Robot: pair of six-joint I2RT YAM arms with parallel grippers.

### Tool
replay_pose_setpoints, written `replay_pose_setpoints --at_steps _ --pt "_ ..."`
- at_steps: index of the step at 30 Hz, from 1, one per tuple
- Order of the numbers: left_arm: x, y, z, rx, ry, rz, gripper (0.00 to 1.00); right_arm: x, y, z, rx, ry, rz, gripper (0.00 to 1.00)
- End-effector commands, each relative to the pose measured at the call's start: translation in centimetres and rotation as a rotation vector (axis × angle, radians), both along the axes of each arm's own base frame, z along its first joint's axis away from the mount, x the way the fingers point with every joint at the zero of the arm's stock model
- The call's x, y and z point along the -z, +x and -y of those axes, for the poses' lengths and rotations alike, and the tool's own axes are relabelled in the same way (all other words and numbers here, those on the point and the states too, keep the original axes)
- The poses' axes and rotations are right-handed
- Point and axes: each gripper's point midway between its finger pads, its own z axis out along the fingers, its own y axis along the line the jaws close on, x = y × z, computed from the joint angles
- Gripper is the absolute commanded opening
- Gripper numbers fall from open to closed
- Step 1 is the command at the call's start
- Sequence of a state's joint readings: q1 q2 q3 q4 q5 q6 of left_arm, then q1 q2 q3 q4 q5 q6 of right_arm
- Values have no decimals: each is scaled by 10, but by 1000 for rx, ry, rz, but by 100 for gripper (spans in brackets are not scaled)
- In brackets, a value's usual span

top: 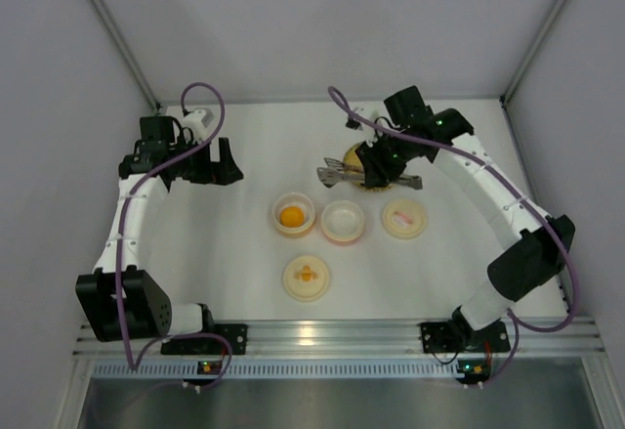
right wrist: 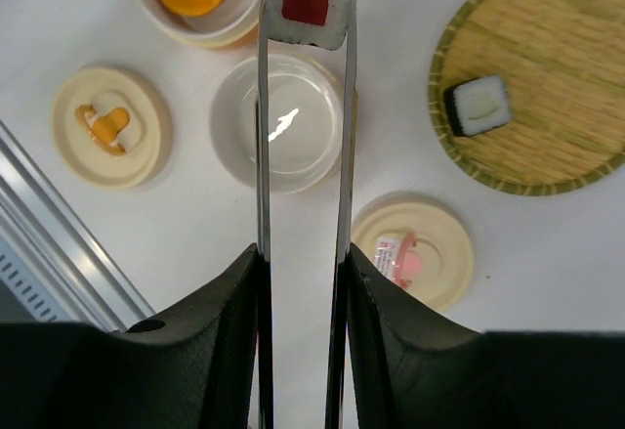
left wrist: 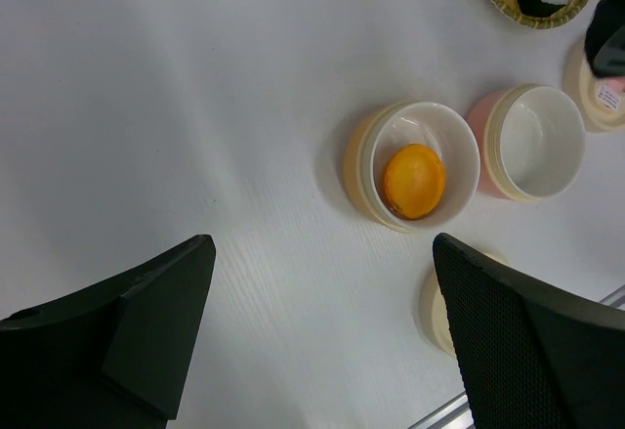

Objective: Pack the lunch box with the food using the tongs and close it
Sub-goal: Place the fake food in the packing box.

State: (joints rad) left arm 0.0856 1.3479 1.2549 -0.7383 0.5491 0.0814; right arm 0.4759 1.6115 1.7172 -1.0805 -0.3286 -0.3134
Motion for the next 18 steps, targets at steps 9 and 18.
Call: replay_pose_setpoints --at_steps 9,18 --pt "-24 -4 0 15 7 68 98 34 -57 6 -157 -83 -56 12" --pt "-24 -3 1 15 5 64 98 57 -67 14 -178 -119 -76 12"
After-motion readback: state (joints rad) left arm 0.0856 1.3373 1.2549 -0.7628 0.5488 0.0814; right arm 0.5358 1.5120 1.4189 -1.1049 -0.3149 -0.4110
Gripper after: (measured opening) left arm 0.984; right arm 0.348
